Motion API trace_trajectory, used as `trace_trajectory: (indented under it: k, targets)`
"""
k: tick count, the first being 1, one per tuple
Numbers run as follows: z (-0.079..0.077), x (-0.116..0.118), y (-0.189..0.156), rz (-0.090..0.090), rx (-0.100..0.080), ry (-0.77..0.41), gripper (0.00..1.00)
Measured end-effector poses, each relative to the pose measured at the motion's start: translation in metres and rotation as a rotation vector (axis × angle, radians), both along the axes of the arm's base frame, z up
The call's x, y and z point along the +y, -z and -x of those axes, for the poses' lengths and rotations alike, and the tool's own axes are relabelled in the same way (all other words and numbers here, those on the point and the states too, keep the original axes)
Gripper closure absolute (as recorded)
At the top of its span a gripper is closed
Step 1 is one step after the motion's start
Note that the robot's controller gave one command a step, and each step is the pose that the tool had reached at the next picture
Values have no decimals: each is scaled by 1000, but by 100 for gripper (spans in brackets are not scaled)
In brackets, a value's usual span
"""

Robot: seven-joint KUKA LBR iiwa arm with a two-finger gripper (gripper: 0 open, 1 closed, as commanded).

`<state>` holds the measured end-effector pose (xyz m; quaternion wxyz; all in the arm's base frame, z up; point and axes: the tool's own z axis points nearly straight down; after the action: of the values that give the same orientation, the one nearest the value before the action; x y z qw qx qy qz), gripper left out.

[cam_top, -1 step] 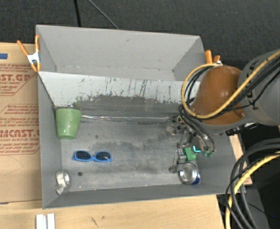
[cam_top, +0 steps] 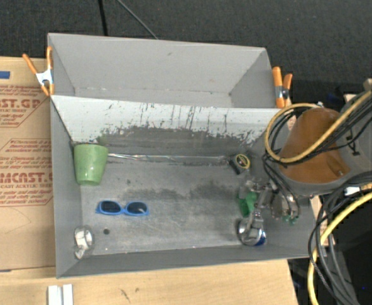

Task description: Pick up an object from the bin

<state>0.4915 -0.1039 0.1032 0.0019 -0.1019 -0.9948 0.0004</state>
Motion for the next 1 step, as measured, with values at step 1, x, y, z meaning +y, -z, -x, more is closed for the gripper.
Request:
trace_trajectory:
  k: [1]
  targets:
    - [3,-43,25,-3,-13,-502,0]
